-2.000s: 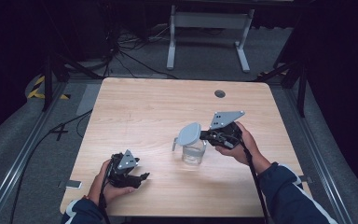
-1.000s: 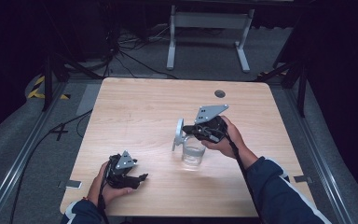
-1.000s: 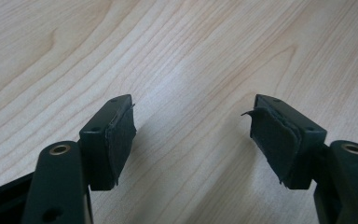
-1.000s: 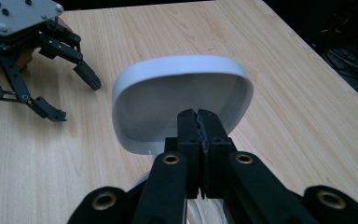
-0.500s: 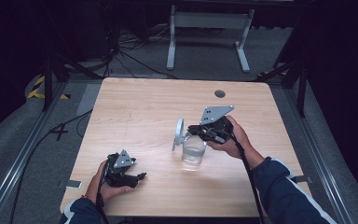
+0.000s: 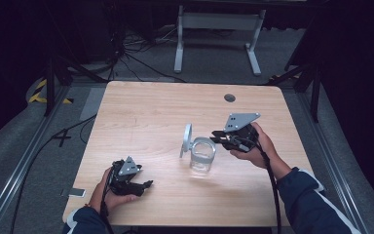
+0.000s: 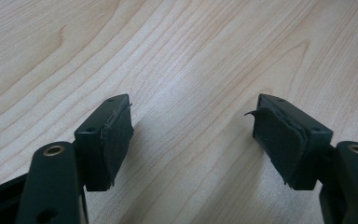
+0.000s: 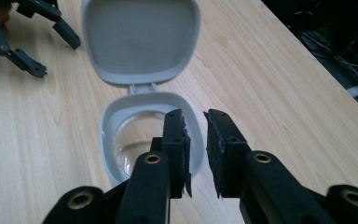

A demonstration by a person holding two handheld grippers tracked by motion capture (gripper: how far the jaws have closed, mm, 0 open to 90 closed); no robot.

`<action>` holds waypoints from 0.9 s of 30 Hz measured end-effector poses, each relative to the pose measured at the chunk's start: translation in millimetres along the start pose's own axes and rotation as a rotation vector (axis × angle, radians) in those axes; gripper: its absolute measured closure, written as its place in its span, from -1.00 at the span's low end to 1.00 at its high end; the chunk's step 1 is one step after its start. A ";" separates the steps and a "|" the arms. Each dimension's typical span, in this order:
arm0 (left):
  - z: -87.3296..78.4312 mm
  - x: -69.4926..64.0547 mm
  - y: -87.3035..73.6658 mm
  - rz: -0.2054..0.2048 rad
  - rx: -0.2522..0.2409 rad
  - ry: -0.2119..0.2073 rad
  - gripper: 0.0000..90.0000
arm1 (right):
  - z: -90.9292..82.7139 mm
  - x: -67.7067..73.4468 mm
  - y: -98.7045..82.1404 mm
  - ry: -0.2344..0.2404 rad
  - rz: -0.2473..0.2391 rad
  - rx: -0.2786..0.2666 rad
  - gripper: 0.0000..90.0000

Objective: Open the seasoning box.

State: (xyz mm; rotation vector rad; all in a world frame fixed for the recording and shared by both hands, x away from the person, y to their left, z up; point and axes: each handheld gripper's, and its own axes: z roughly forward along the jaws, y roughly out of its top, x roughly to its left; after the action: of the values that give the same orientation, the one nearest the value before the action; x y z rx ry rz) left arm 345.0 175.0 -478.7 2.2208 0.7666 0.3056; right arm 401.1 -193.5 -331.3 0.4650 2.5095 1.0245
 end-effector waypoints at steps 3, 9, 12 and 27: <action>0.5 1.1 1.0 0.007 0.007 0.002 -0.39 | -7.6 -2.0 -8.5 -0.008 0.004 0.010 0.65; 1.6 1.3 1.1 -0.001 0.000 0.005 -0.43 | -24.0 -3.4 -32.2 -0.032 0.022 0.031 0.48; 1.9 1.4 1.0 -0.005 -0.001 0.005 -0.46 | -32.3 -4.7 -41.7 -0.061 0.029 0.041 0.37; 2.5 1.5 1.4 -0.011 0.004 0.009 -0.50 | -43.0 -0.6 -93.6 -0.072 0.035 0.158 -0.19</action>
State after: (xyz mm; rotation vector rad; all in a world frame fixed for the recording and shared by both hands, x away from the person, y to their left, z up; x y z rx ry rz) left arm 347.9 173.7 -479.4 2.2196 0.7840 0.3091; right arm 366.9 -282.6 -370.1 0.5835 2.5360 0.8104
